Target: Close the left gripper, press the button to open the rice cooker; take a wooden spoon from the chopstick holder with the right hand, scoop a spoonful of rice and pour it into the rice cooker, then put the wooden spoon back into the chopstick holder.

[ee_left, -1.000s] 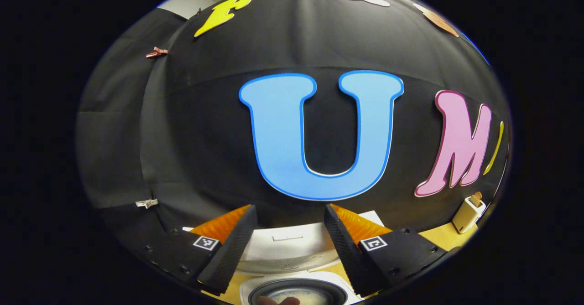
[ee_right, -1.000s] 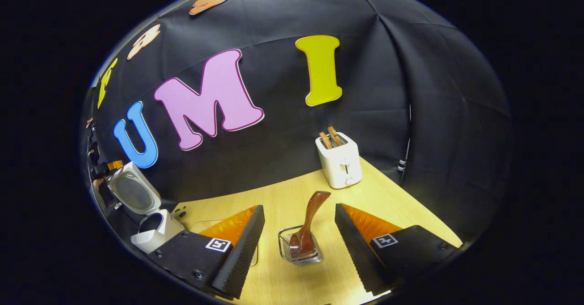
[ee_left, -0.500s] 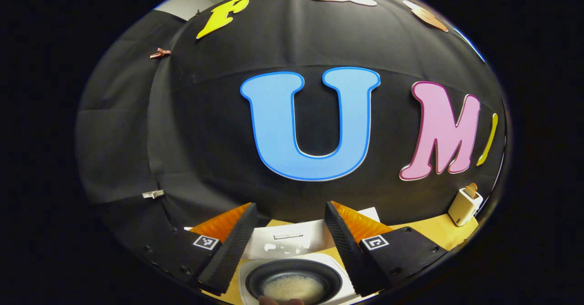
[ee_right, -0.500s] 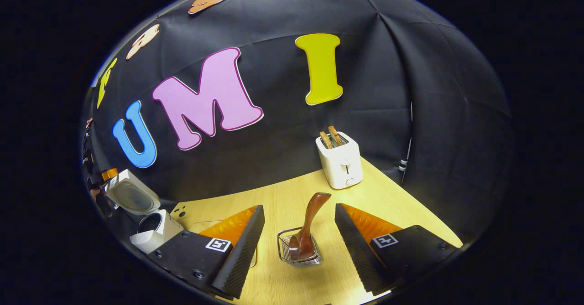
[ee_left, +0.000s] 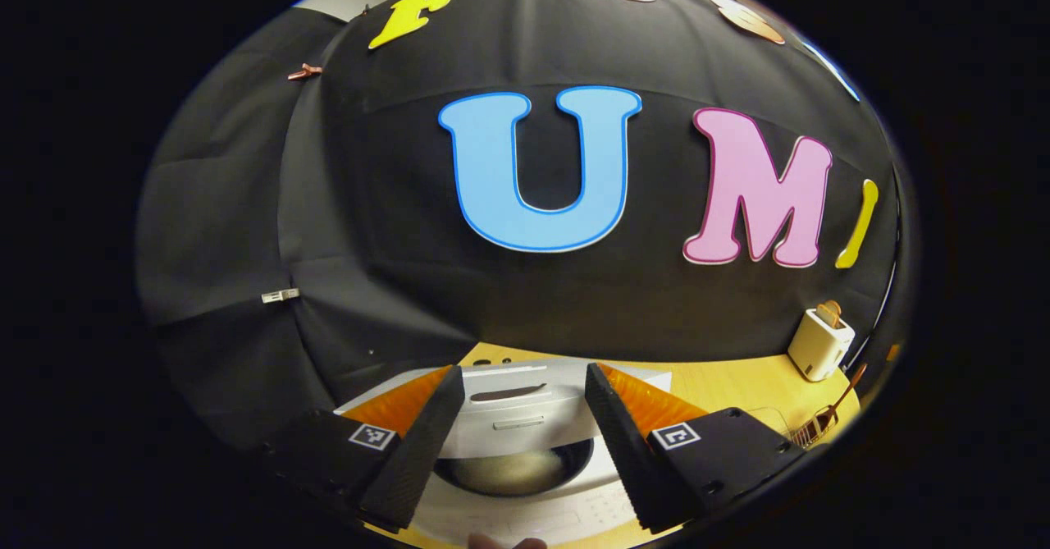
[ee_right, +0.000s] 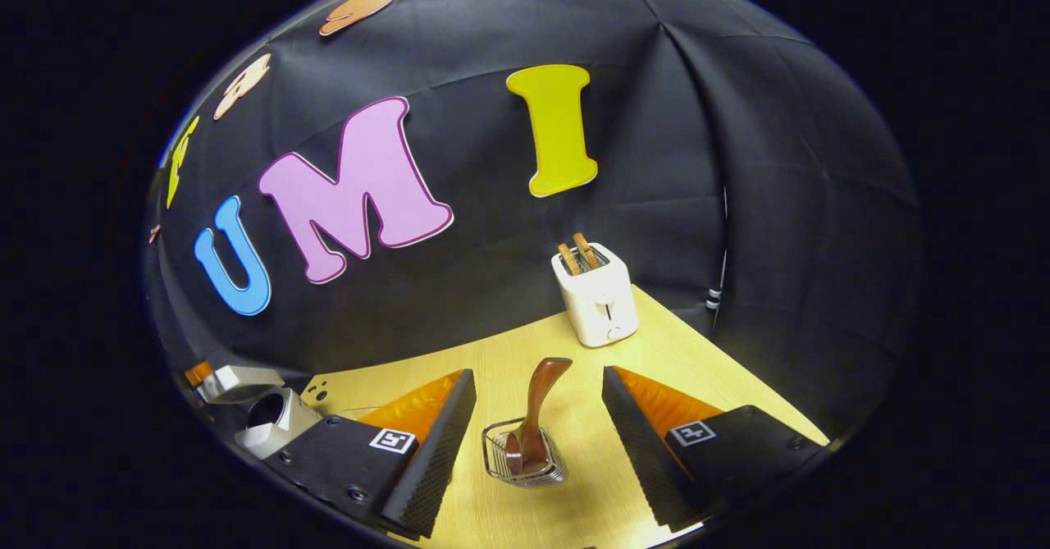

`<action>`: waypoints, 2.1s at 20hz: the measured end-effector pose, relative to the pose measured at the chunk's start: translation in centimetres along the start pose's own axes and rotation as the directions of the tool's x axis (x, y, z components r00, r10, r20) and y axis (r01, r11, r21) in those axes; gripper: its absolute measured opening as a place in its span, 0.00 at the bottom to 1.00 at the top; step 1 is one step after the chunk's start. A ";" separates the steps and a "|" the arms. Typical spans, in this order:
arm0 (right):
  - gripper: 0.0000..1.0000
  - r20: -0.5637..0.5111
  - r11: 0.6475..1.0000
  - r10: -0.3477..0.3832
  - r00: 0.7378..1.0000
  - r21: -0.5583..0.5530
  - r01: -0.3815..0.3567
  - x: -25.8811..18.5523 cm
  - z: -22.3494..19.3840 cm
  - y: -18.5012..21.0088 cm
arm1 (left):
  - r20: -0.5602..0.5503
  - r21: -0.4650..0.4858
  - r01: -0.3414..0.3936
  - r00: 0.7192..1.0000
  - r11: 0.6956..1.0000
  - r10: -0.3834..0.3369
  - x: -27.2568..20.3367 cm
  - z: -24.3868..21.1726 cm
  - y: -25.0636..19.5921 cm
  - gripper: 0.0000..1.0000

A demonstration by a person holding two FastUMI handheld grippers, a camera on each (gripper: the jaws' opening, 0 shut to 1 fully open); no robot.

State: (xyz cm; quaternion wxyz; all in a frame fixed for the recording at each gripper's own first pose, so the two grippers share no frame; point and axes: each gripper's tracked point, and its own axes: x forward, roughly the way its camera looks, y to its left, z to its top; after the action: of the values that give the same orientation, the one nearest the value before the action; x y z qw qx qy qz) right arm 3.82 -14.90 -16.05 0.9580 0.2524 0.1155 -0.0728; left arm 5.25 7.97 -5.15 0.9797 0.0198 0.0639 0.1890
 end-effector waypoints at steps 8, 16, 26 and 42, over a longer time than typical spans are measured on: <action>0.96 -0.036 0.999 -0.003 0.999 -0.045 0.002 1.2 0.1 -0.6 | -0.123 -0.005 -0.025 0.992 1.000 0.024 -0.7 -6.1 -0.3 1.00; 0.96 -0.019 0.997 0.057 0.998 -0.042 -0.058 3.2 2.2 2.3 | -0.210 0.011 -0.044 0.977 0.999 0.046 -0.4 -9.9 -0.5 1.00; 0.96 0.047 0.994 0.070 0.996 -0.088 -0.066 0.5 3.3 3.9 | -0.227 0.026 -0.036 0.973 0.999 0.041 -0.4 -11.2 -0.7 1.00; 0.98 0.097 0.987 0.087 0.991 -0.145 -0.073 -2.8 4.3 8.0 | -0.005 0.001 0.137 0.991 0.991 -0.137 -1.8 -2.2 -2.6 0.99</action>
State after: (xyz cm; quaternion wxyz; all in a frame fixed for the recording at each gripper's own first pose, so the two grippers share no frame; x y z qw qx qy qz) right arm 3.51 -9.94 -7.93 0.9803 0.1841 0.0607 -0.0388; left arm 4.22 4.95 -7.32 0.9902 0.0154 0.0676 0.1216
